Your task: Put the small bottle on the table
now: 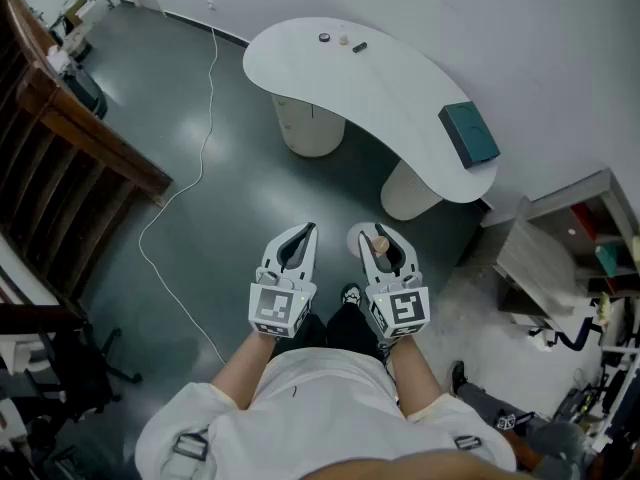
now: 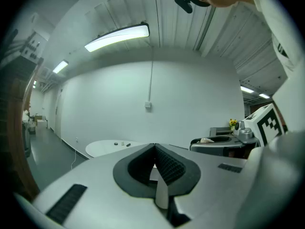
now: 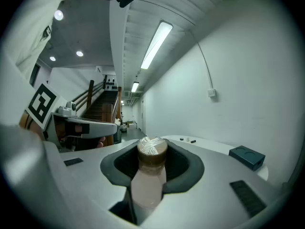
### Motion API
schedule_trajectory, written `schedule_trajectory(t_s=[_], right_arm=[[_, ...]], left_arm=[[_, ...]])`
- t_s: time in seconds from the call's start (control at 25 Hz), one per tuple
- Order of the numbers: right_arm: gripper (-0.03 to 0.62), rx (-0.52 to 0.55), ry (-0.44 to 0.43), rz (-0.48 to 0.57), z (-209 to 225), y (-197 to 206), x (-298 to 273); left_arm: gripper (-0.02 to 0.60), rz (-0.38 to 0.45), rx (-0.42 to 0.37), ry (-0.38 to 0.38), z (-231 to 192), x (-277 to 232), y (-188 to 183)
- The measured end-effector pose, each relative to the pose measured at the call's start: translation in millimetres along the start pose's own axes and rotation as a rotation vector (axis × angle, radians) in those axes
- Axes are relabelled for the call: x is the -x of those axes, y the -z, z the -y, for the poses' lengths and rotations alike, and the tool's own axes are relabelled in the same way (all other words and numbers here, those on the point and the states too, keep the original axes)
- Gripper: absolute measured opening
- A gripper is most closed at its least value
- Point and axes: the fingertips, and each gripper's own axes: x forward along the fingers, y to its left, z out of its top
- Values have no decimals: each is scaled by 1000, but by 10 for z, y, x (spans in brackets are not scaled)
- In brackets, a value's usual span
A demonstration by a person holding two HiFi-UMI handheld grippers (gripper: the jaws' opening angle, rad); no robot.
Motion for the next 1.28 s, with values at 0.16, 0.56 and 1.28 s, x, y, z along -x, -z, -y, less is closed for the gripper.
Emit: schedule_trajectory(t_s=[0.16,0.56,1.28], right_arm=[[114,-3,10,14,48,-20,-78],[114,15,44,-6,240,-34,89],[114,-46,22,-10,-219,-132,-426]], left_arm=[[12,5,-14,6,-21,-88,-2],[12,15,-2,18,166,-190,7],[12,-5,44,10,-561,75,148]])
